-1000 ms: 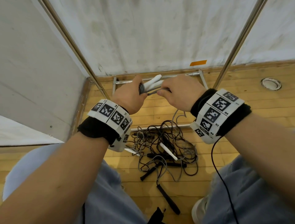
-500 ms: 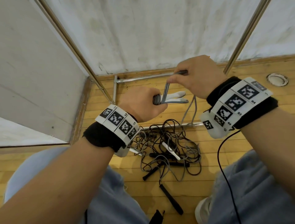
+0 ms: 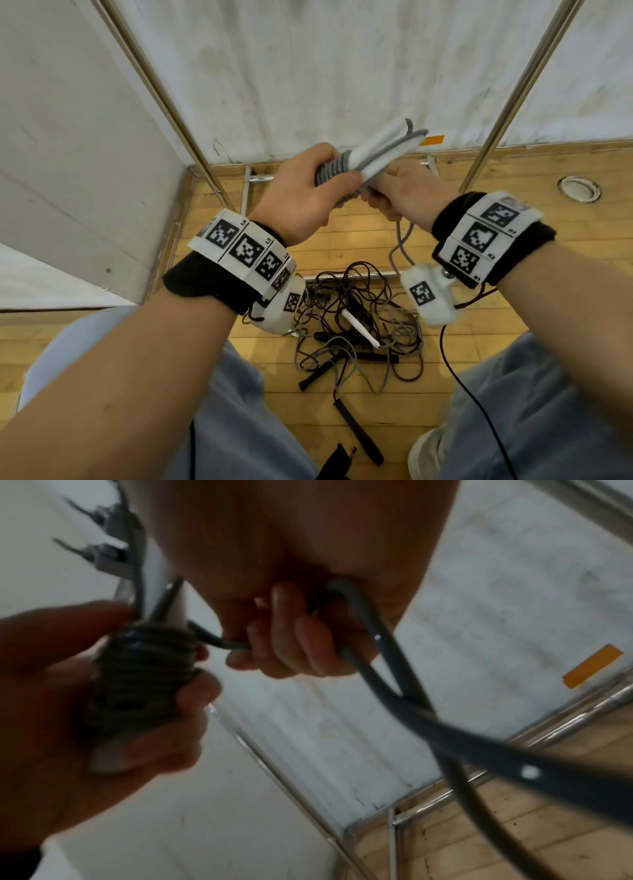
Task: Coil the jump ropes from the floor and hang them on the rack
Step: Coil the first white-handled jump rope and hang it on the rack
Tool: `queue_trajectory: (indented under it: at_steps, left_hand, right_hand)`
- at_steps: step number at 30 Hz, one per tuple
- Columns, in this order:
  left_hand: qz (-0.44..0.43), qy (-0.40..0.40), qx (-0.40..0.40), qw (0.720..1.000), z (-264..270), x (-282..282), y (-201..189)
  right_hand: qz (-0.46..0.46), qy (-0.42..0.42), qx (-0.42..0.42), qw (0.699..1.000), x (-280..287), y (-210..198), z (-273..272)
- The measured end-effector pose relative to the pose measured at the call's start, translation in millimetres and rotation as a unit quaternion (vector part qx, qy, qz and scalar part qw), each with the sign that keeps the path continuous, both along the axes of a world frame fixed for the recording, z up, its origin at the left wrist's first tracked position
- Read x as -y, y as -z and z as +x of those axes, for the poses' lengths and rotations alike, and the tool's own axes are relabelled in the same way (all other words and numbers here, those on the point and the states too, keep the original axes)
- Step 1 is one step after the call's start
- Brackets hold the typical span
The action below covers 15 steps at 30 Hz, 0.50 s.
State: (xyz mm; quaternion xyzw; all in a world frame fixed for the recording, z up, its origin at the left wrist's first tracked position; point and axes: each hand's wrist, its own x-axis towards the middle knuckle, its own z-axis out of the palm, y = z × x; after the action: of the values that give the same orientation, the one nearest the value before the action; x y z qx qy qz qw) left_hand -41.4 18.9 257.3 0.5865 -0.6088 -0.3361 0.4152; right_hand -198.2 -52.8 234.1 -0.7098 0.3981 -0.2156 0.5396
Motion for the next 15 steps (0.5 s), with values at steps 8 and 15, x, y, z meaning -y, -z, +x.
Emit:
queue_trajectory:
  at_steps: [8, 15]
  left_hand:
    - [-0.058, -0.041, -0.069, 0.995, -2, 4, -11]
    - [-0.082, -0.078, -0.050, 0.992, 3, 3, -18]
  right_hand:
    - [-0.048, 0.052, 0.044, 0.996, -20, -10, 25]
    - [-0.110, -0.010, -0.042, 0.993, -33, -10, 25]
